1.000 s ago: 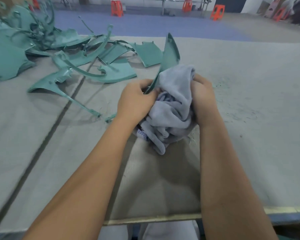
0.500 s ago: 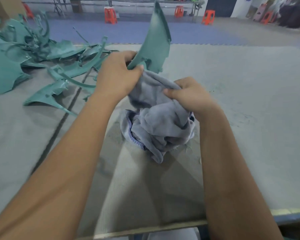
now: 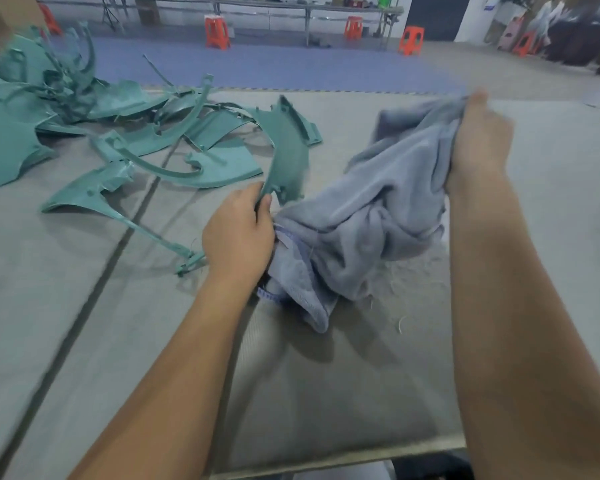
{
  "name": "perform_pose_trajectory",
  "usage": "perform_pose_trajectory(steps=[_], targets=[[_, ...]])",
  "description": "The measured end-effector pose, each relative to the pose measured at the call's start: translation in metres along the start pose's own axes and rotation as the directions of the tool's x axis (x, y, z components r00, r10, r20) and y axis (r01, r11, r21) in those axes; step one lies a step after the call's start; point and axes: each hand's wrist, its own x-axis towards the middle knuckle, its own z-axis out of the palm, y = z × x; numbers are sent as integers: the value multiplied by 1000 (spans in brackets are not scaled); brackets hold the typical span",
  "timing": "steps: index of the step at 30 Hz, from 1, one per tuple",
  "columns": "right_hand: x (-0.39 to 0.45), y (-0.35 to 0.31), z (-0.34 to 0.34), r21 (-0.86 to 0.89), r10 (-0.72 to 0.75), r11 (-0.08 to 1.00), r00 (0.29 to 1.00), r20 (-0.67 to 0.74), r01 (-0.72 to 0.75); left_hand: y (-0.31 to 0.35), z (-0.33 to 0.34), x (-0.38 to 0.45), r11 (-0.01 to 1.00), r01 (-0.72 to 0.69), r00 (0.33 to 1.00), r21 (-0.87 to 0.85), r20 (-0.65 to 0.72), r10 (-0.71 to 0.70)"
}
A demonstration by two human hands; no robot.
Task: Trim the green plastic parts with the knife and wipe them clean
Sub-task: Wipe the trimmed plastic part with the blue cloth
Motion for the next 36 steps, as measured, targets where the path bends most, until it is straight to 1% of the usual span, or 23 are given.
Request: perform_pose_trajectory(steps=[1, 2, 3, 4, 5, 6, 7, 8, 9, 10, 11, 12, 13, 16, 17, 18, 20, 23, 26, 28, 31, 33, 36], targets=[[9, -6, -3, -111, -95, 990, 992, -78, 86, 0, -1, 0, 1000, -23, 998, -2, -56, 23], [15, -11, -4, -290, -184, 947, 974, -130, 140, -1, -2, 0, 999, -53, 993, 5, -103, 53], [15, -16, -2, -483, -277, 858, 949, -148, 175, -1, -2, -1, 996, -85, 988, 26, -129, 87], [13, -17, 2, -587, -361, 777, 925, -119, 227, -2, -2, -1, 992, -111, 985, 56, -124, 118], [5, -15, 10, -593, -410, 745, 911, -47, 305, -3, 0, -1, 988, -125, 987, 93, -91, 134], [-6, -10, 22, -506, -402, 782, 915, 39, 365, -4, 2, -2, 983, -124, 991, 134, -32, 130], [-20, -2, 36, -381, -341, 851, 932, 125, 362, -5, 4, -4, 977, -115, 993, 178, 41, 109], [-36, 8, 49, -231, -238, 930, 949, 209, 285, -6, 7, -6, 971, -101, 990, 217, 115, 77], [-51, 20, 61, -75, -98, 989, 954, 282, 124, -7, 10, -9, 966, -87, 982, 242, 183, 42], [-66, 33, 71, 77, 46, 994, 930, 365, -79, -8, 12, -11, 963, -77, 971, 257, 239, 13], [-80, 44, 78, 227, 141, 936, 878, 457, -269, -8, 13, -12, 963, -71, 959, 260, 282, -5], [-91, 53, 83, 379, 162, 831, 829, 536, -407, -8, 13, -13, 965, -66, 952, 253, 307, -16], [-94, 61, 86, 511, 119, 701, 789, 603, -497, -8, 13, -13, 971, -53, 946, 232, 322, -25], [-92, 64, 77, 698, -114, 346, 711, 694, -626, -8, 11, -11, 991, 113, 930, 76, 341, -133], [-90, 62, 74, 713, -154, 277, 703, 694, -644, -8, 11, -10, 984, 174, 926, 40, 334, -177], [-89, 63, 71, 724, -182, 263, 704, 687, -638, -9, 10, -8, 975, 218, 919, 35, 329, -218], [-88, 65, 68, 706, -198, 333, 685, 701, -626, -12, 9, -4, 957, 286, 892, 43, 352, -282], [-91, 68, 73, 604, -87, 503, 659, 747, -618, -14, 7, -2, 933, 359, 874, -14, 355, -331], [-93, 69, 77, 528, 17, 678, 730, 684, -511, -13, 8, -3, 938, 348, 913, -15, 231, -335], [-92, 69, 79, 475, 45, 769, 777, 628, -428, -13, 7, -4, 953, 304, 944, 5, 133, -302], [-98, 71, 83, 364, -11, 884, 765, 644, -293, -12, 6, -6, 977, 196, 975, 81, 86, -203], [-106, 71, 87, 334, -73, 927, 790, 609, -172, -10, 7, -9, 984, 97, 992, 149, 69, -108], [-115, 66, 95, 358, -159, 934, 902, 400, 6, -6, 6, -11, 982, -38, 999, 186, 37, 32]])
